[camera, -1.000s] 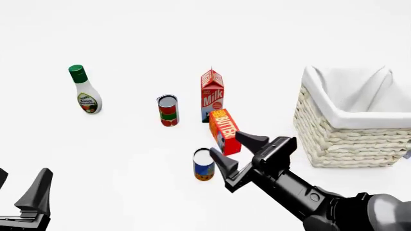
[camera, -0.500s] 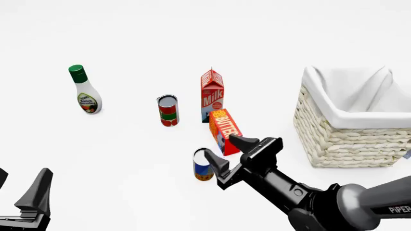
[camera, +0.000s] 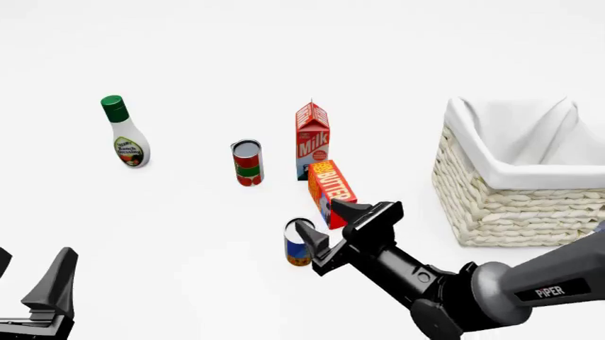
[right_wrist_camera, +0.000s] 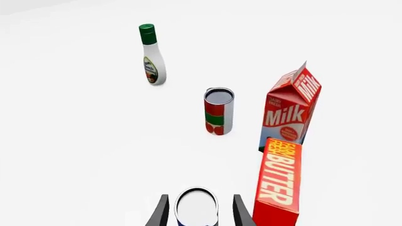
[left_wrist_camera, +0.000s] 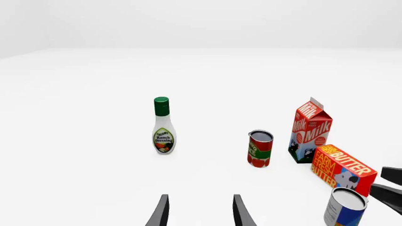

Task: Pick the alphabet soup and place it in the basket.

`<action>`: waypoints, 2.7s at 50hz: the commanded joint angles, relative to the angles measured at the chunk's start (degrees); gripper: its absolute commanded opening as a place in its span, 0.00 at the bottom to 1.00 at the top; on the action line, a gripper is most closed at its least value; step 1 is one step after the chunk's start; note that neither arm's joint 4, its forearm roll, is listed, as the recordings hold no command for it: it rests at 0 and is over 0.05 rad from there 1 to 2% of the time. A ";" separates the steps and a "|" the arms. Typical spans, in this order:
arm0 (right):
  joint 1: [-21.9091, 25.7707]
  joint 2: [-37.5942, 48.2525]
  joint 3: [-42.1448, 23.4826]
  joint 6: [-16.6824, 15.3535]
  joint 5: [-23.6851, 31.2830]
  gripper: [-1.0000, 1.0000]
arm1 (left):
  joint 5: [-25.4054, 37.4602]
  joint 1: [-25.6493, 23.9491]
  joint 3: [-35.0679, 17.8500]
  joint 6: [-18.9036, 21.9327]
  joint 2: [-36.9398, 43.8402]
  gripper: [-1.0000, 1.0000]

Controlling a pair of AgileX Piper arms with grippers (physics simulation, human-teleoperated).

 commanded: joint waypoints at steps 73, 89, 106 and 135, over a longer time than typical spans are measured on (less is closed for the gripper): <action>0.82 13.85 -8.15 2.03 -0.48 1.00 | 0.00 0.00 0.00 0.00 0.00 1.00; 0.92 16.15 -9.72 2.46 -0.17 1.00 | 0.00 0.00 0.00 0.00 0.00 1.00; 1.43 18.49 -10.83 2.73 -0.38 1.00 | 0.00 0.00 0.00 0.00 0.00 1.00; 1.35 20.15 -11.08 2.62 -1.02 0.00 | 0.00 0.00 0.00 0.00 0.00 1.00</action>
